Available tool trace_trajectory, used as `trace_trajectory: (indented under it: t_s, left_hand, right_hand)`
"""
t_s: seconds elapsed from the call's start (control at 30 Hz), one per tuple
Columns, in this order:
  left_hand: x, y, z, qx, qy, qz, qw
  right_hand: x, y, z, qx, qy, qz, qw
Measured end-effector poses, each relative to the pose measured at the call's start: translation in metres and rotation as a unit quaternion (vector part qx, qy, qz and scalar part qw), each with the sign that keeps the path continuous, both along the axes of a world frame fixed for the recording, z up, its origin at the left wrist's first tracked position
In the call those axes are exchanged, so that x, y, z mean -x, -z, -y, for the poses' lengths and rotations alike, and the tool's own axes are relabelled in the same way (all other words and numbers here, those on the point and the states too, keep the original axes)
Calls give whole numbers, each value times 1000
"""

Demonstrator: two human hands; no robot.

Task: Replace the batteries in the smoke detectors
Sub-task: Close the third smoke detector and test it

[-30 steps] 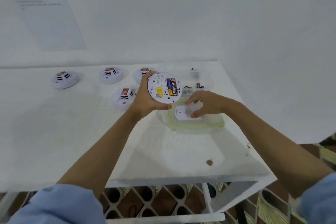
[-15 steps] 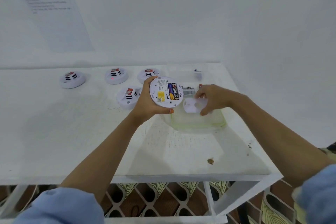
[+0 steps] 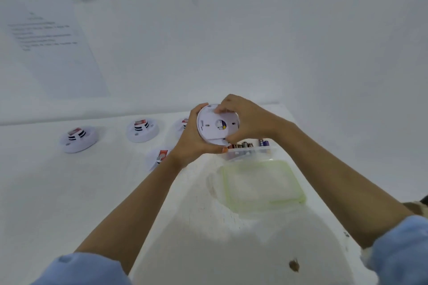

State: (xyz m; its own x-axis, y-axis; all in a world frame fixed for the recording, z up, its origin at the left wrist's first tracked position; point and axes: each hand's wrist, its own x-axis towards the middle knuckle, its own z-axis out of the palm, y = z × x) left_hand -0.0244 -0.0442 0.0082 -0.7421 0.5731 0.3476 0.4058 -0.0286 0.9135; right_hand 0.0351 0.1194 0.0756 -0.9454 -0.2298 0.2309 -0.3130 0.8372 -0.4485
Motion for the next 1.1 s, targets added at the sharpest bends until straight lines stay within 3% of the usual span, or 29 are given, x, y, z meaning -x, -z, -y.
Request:
trace_trajectory:
  t_s: [0.6, 1.1]
  left_hand:
    - [44, 1, -4, 28, 10, 2, 1000]
    - [36, 4, -13, -22, -42, -6, 999]
  right_hand:
    - [45, -3, -10, -19, -7, 60, 998]
    - [52, 21, -14, 56, -1, 53, 997]
